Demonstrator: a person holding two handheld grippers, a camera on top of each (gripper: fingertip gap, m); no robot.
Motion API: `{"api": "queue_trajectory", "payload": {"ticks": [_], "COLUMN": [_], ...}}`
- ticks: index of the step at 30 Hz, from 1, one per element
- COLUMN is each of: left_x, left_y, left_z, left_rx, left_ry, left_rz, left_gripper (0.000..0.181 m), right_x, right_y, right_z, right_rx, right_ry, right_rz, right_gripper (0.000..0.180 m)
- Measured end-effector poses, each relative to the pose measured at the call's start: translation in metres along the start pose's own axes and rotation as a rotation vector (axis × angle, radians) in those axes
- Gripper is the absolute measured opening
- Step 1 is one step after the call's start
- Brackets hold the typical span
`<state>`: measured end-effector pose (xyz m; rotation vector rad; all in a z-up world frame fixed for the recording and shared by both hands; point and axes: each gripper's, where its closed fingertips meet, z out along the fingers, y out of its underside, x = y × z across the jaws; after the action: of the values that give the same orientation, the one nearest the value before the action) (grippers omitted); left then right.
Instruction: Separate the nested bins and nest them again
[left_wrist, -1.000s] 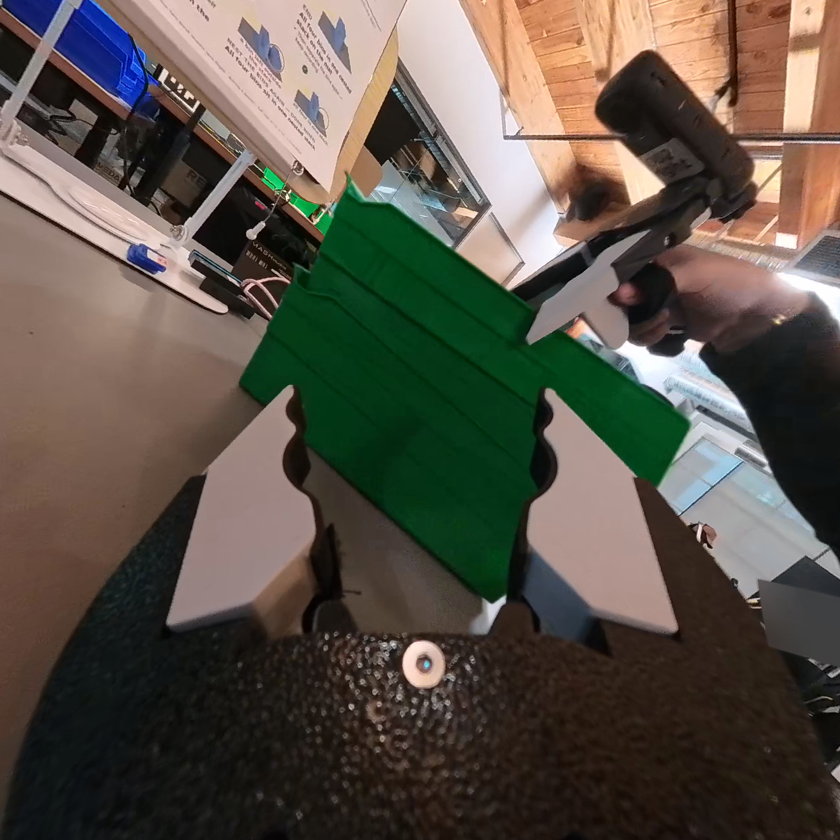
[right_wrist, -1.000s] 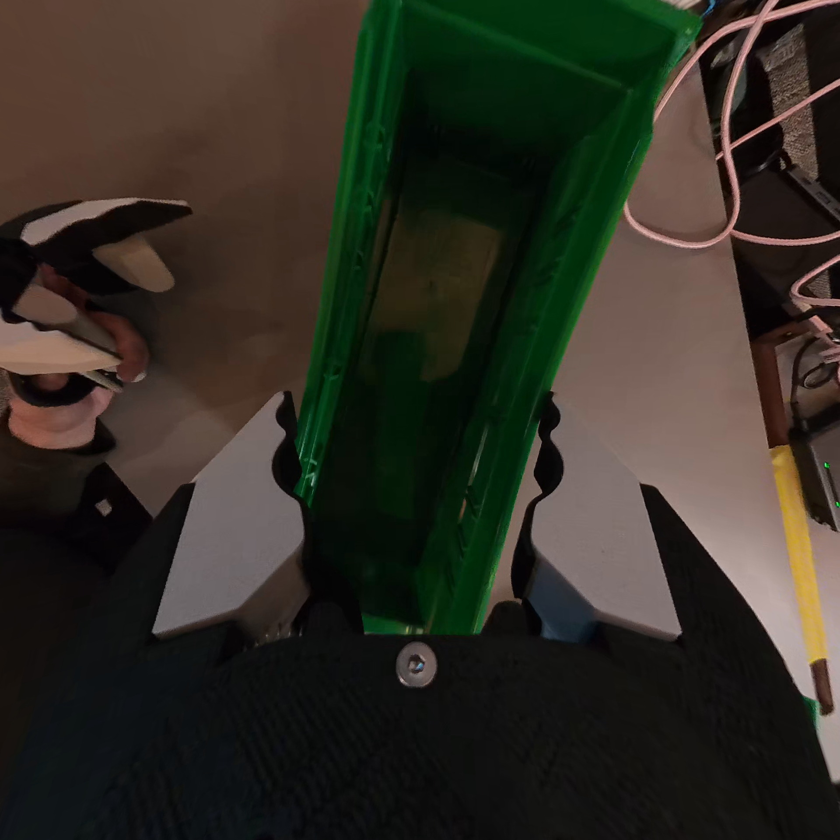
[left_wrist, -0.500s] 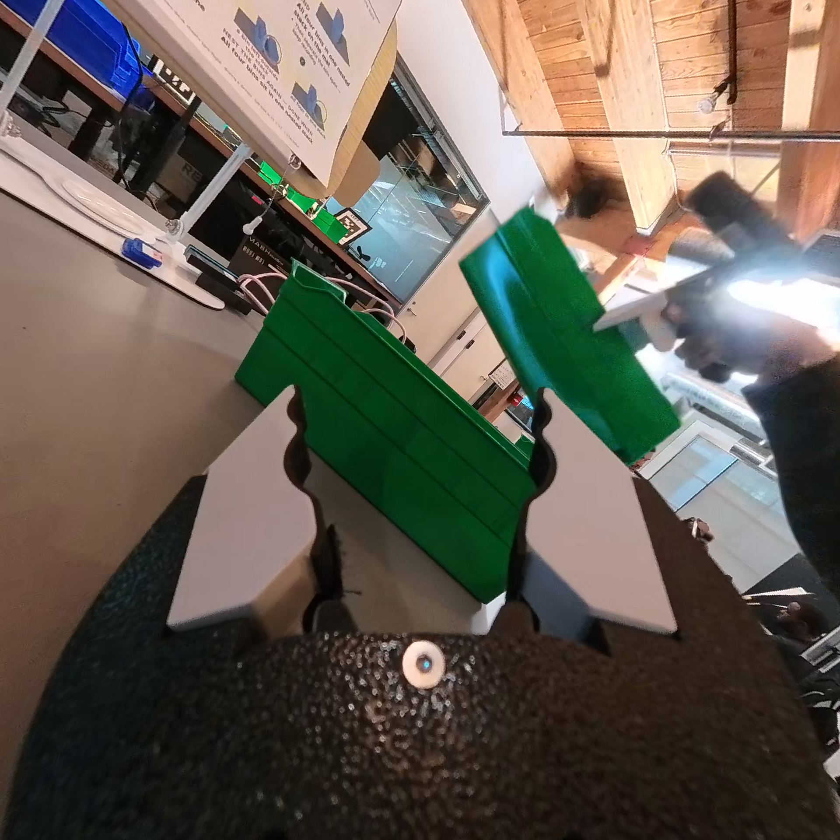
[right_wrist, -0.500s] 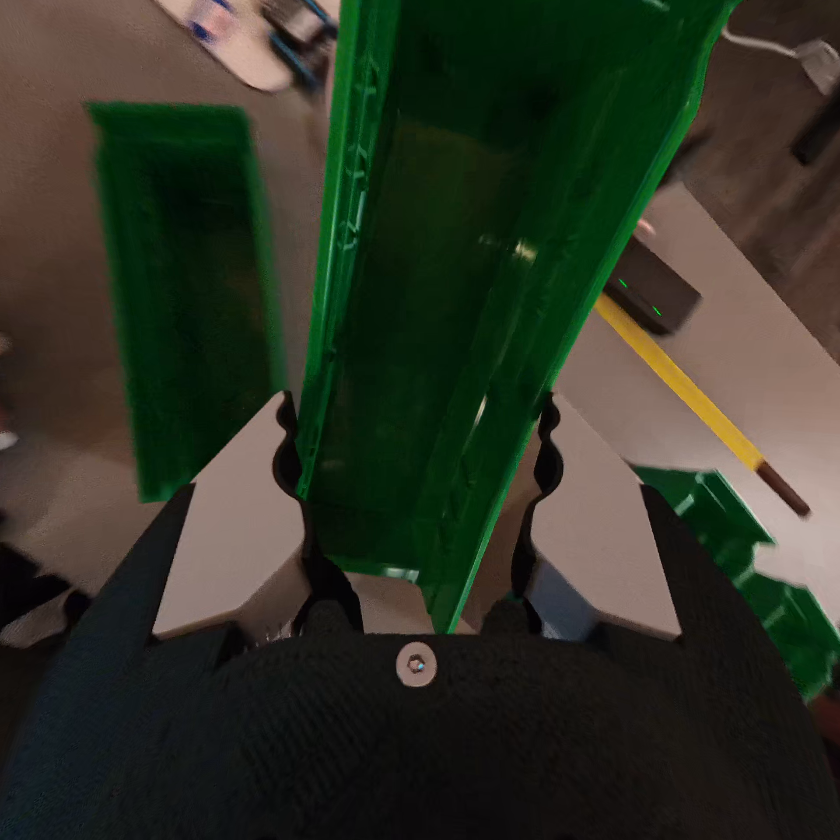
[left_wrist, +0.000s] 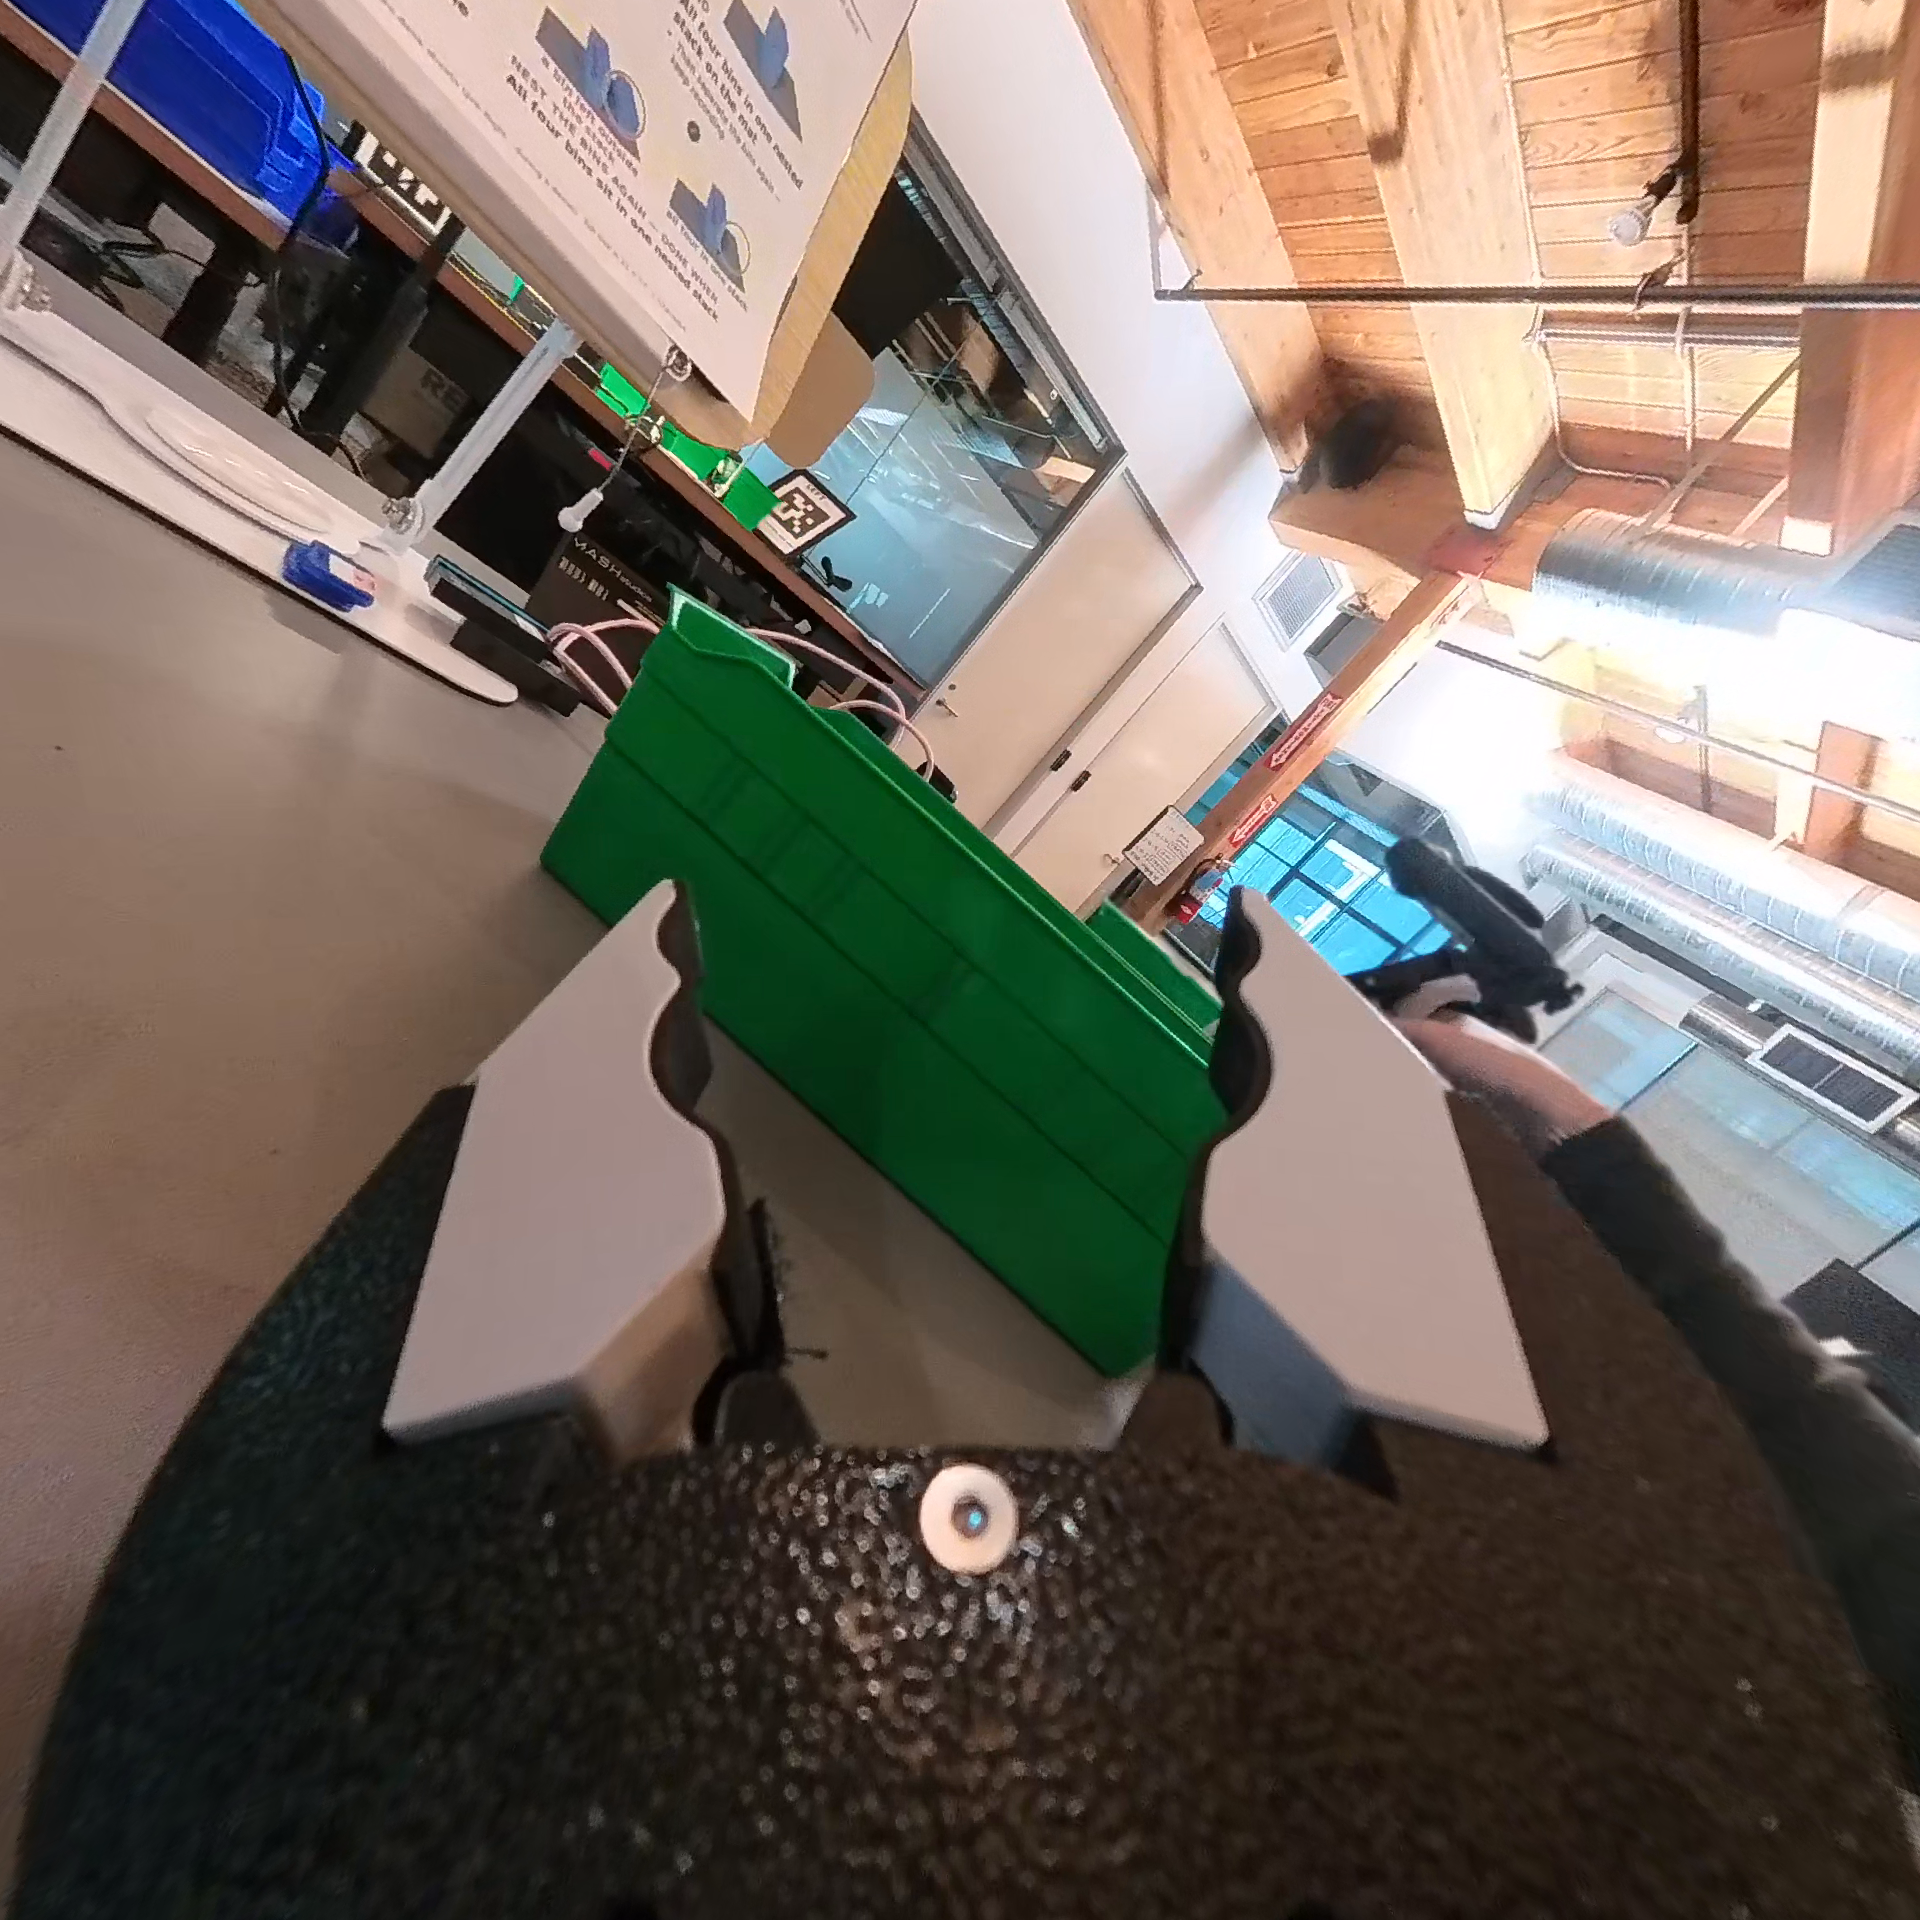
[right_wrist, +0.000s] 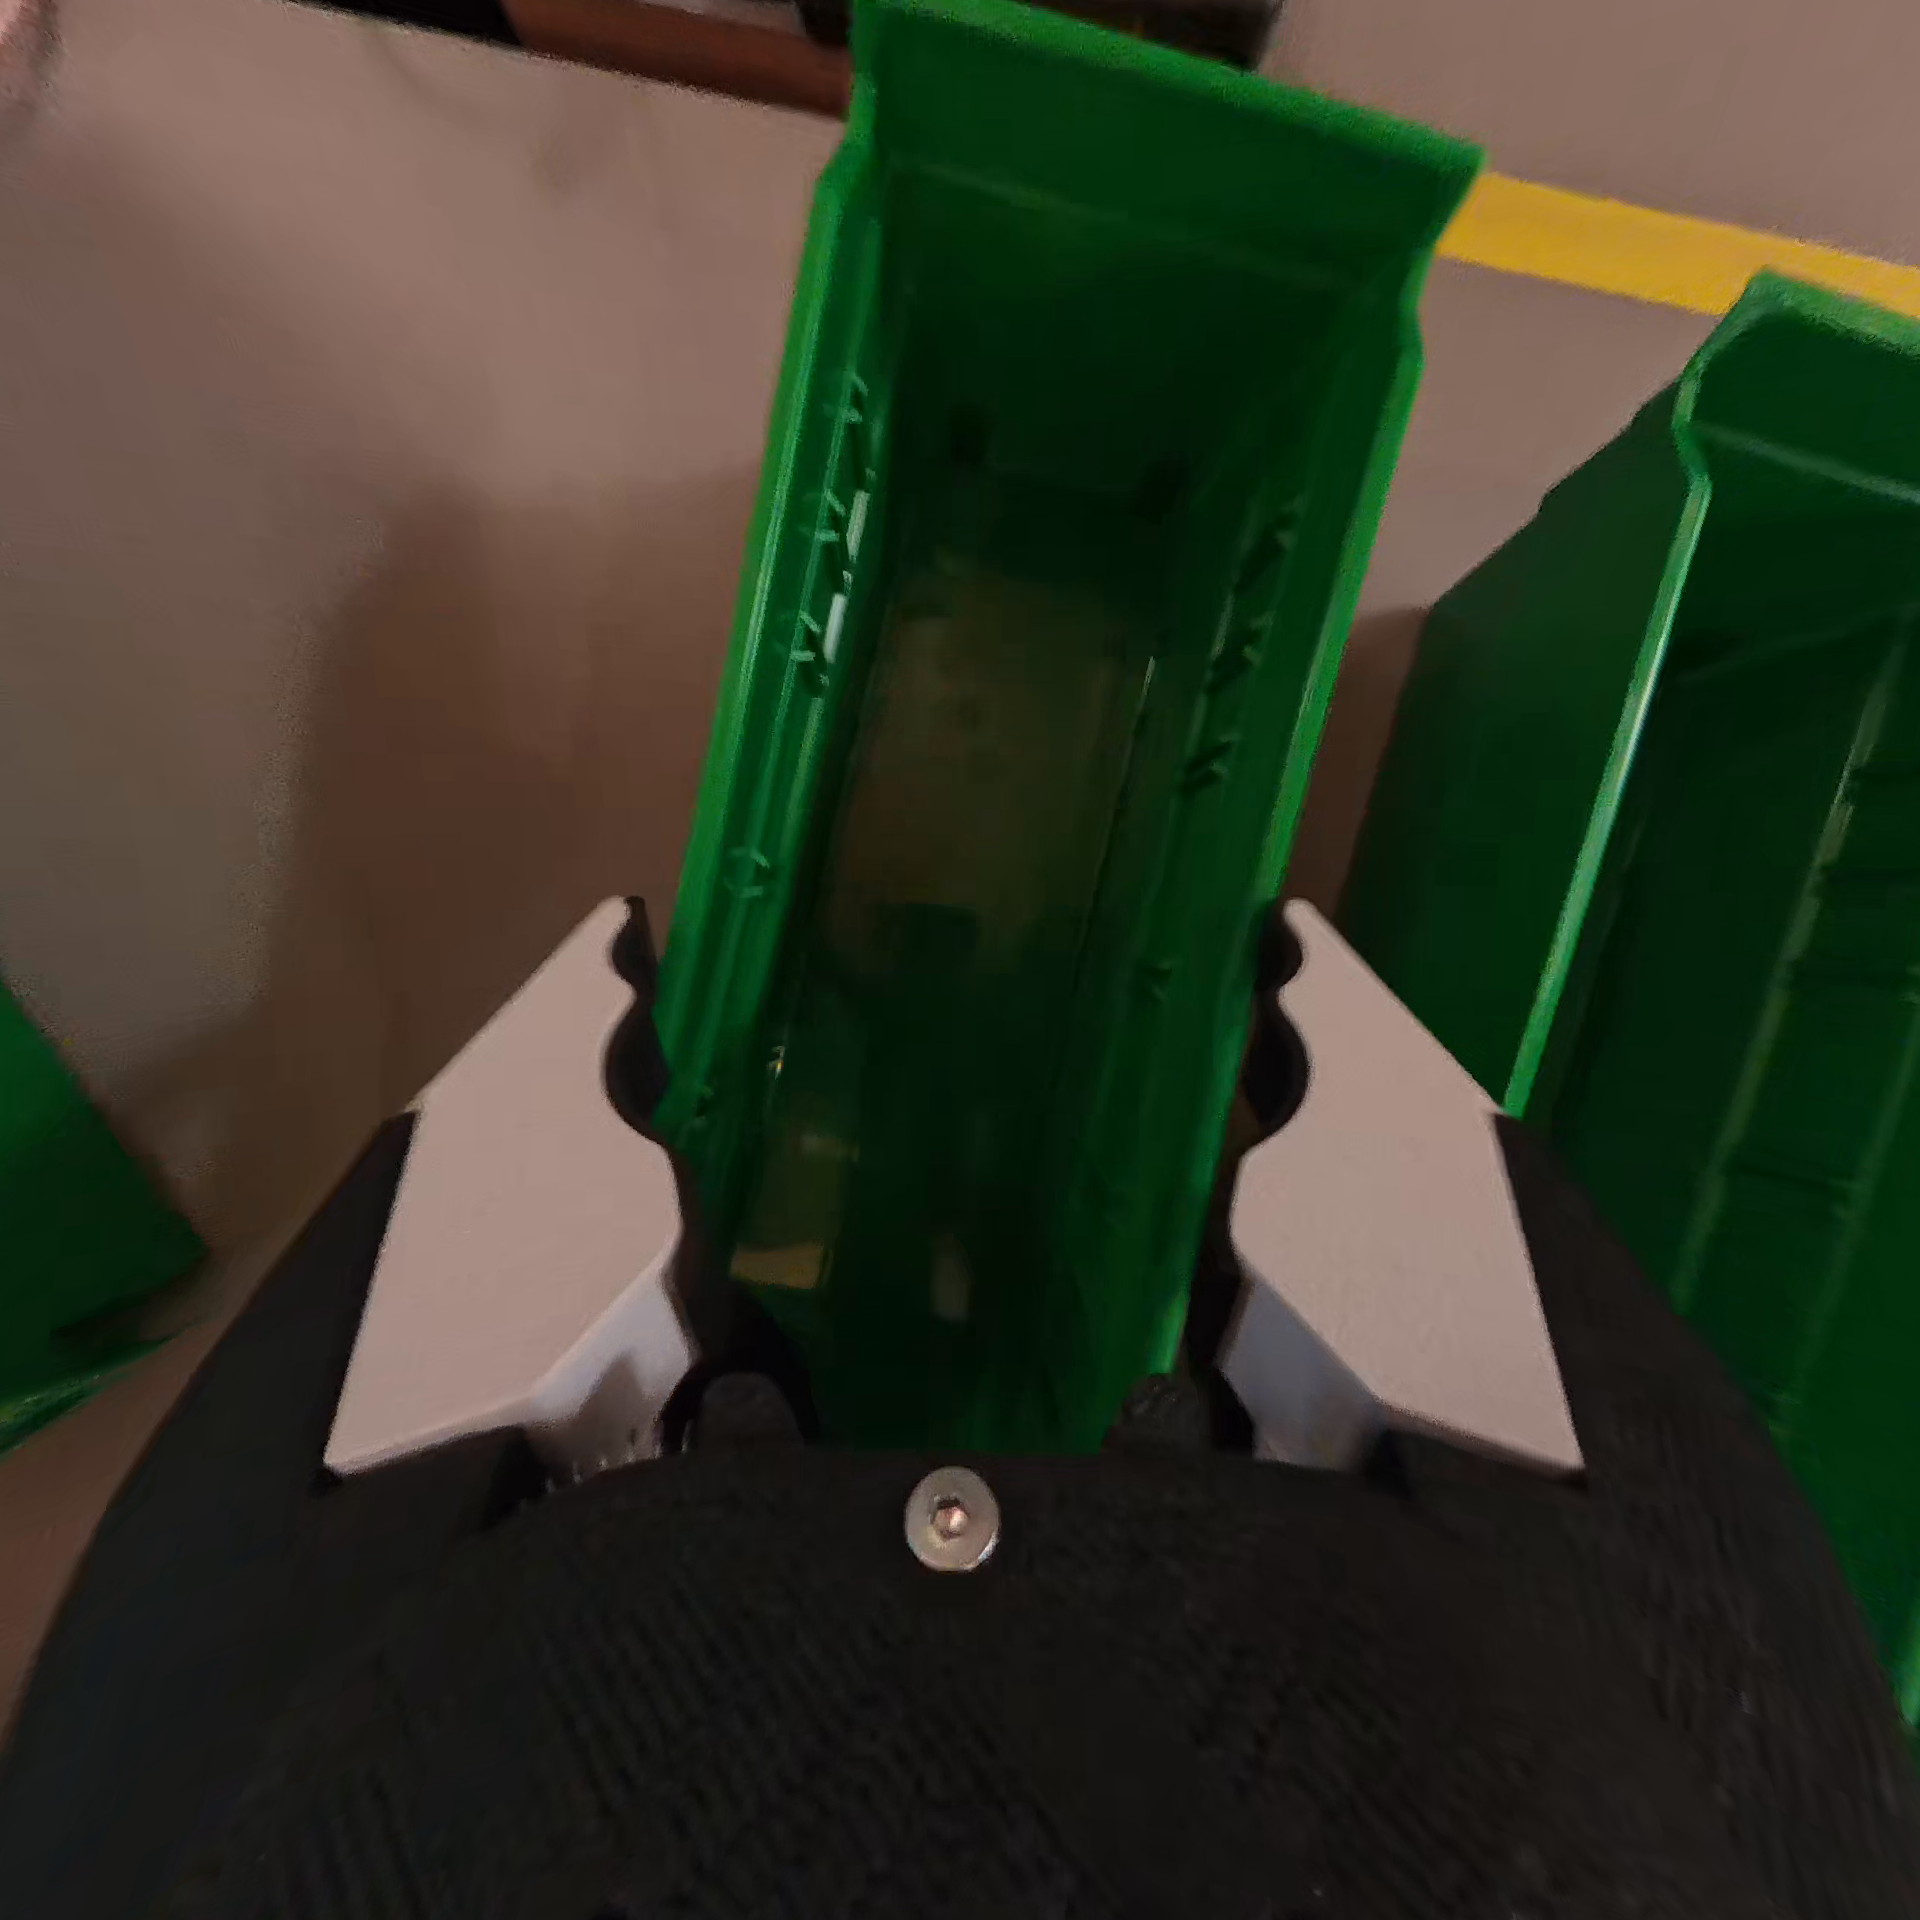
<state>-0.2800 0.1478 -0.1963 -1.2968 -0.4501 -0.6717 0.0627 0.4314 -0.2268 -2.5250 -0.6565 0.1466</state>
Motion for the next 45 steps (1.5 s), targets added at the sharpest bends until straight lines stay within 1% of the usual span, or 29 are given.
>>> {"api": "queue_trajectory", "payload": {"ticks": [3,4,5,6,8,9,11,12,14,17,19,21,22,25,27,28,29,30,31,34,38,45], "left_x": [0.000,0.000,0.001,0.004,0.006,0.005,0.005,0.004,0.004,0.004,0.003,0.003,0.003,0.004,0.004,0.004,0.004,0.004,0.004,0.004,0.004,0.005], "left_y": [0.000,0.000,0.001,0.003,0.005,0.006,0.006,0.006,0.007,0.007,0.007,0.007,0.007,0.006,0.006,0.006,0.006,0.006,0.006,0.006,0.006,0.005], "left_z": [0.000,0.000,0.000,0.000,0.002,0.002,0.002,0.003,0.003,0.003,0.003,0.003,0.003,0.003,0.002,0.002,0.002,0.002,0.003,0.003,0.002,0.002], "left_rx": [0.001,0.001,-0.005,-0.017,-0.033,-0.035,-0.033,-0.034,-0.041,-0.041,-0.038,-0.038,-0.037,-0.033,-0.030,-0.029,-0.030,-0.031,-0.033,-0.031,-0.030,-0.024], "left_ry": [-0.001,0.001,0.011,0.030,0.046,0.040,0.031,0.026,0.023,0.016,0.015,0.014,0.015,0.018,0.022,0.023,0.024,0.026,0.026,0.029,0.032,0.040], "left_rz": [0.000,-0.001,-0.008,-0.020,-0.033,-0.028,-0.010,-0.005,-0.002,0.003,0.006,0.006,0.006,0.003,-0.003,-0.006,-0.007,-0.008,-0.008,-0.011,-0.016,-0.023], "left_gripper": [0.097,0.098,0.096,0.095,0.096,0.096,0.096,0.096,0.096,0.097,0.096,0.097,0.096,0.097,0.097,0.097,0.097,0.097,0.097,0.097,0.097,0.097], "right_x": [-0.001,-0.005,-0.015,-0.028,-0.051,-0.057,-0.061,-0.063,-0.073,-0.072,-0.059,-0.055,-0.056,-0.056,-0.047,-0.043,-0.043,-0.043,-0.044,-0.048,-0.067,-0.079], "right_y": [0.001,0.005,0.007,0.008,0.013,0.021,0.041,0.054,0.092,0.137,0.154,0.164,0.166,0.160,0.156,0.156,0.156,0.157,0.158,0.157,0.146,0.131], "right_z": [0.001,-0.005,-0.018,-0.035,-0.073,-0.088,-0.107,-0.110,-0.106,-0.080,-0.058,-0.040,-0.034,-0.022,-0.015,-0.012,-0.010,-0.010,-0.009,-0.012,-0.023,-0.044], "right_rx": [0.062,0.065,0.090,0.140,0.262,0.308,0.387,0.406,0.378,0.247,0.127,0.037,0.019,-0.021,-0.070,-0.105,-0.124,-0.144,-0.162,-0.158,-0.057,0.001], "right_ry": [0.005,-0.007,-0.048,-0.109,-0.212,-0.226,-0.193,-0.172,-0.184,-0.131,-0.062,-0.052,-0.062,-0.025,0.047,0.065,0.064,0.052,0.043,0.038,0.041,0.126], "right_rz": [-0.019,-0.019,-0.028,-0.052,-0.145,-0.209,-0.364,-0.452,-0.651,-0.853,-0.915,-0.934,-0.940,-0.974,-1.024,-1.040,-1.049,-1.063,-1.082,-1.124,-1.188,-1.334], "right_gripper": [0.122,0.123,0.128,0.125,0.125,0.125,0.123,0.115,0.101,0.087,0.083,0.076,0.072,0.048,0.044,0.038,0.037,0.030,0.028,0.026,0.025,0.025]}}
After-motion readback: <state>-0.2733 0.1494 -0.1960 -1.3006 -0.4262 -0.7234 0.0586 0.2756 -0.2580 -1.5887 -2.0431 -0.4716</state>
